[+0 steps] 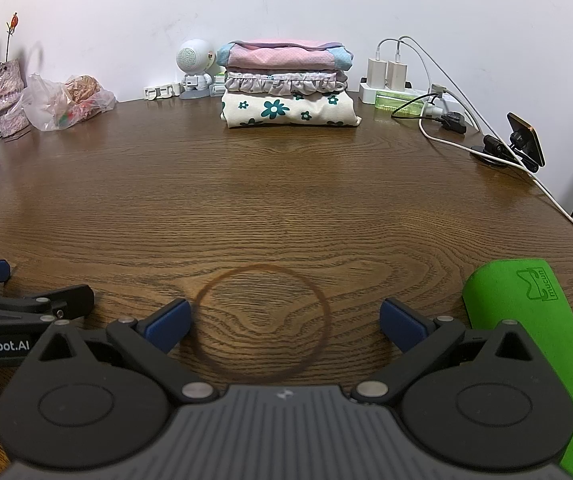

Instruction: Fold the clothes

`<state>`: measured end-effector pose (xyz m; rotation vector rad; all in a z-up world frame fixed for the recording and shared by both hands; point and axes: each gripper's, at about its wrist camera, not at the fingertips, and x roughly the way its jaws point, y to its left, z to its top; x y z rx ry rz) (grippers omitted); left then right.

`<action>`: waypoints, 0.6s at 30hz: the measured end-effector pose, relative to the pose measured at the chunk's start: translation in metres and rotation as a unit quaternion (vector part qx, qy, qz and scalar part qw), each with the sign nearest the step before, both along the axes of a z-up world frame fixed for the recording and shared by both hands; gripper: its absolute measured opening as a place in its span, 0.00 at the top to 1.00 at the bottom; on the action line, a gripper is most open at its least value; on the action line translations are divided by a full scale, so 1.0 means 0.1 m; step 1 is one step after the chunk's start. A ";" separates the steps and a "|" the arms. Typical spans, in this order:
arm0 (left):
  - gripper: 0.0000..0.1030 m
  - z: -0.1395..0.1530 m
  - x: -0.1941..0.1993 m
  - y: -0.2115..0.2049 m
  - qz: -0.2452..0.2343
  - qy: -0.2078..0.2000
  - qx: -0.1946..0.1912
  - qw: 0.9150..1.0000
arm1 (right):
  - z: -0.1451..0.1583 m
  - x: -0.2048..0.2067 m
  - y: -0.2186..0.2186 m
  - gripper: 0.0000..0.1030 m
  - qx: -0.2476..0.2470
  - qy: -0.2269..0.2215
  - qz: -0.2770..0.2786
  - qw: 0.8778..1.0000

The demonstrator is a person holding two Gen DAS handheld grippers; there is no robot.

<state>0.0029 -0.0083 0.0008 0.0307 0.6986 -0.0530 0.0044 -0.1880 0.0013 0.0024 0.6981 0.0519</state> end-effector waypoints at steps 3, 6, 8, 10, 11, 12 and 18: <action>0.00 0.00 0.00 0.00 0.000 0.000 0.000 1.000 | 0.00 0.00 0.00 0.01 0.000 0.000 0.000 1.000; 0.00 0.00 0.00 0.00 0.000 0.000 0.000 1.000 | 0.00 0.00 0.00 0.01 0.000 0.000 0.000 1.000; 0.00 0.00 0.00 0.00 0.000 0.000 0.000 1.000 | 0.01 0.00 0.00 0.01 0.000 0.000 0.001 1.000; 0.00 0.00 0.00 0.00 0.000 0.000 0.000 1.000 | 0.01 0.00 0.01 0.01 0.000 0.000 0.001 1.000; 0.00 0.00 0.00 0.00 0.000 0.000 0.000 1.000 | 0.01 0.00 0.01 0.01 0.000 0.000 0.001 1.000; 0.00 0.00 0.00 0.00 0.000 0.000 0.000 1.000 | 0.01 0.00 0.01 0.01 0.000 0.000 0.001 1.000; 0.00 0.00 0.00 0.00 0.000 0.000 0.000 1.000 | 0.01 -0.01 0.01 0.01 0.000 0.000 0.001 1.000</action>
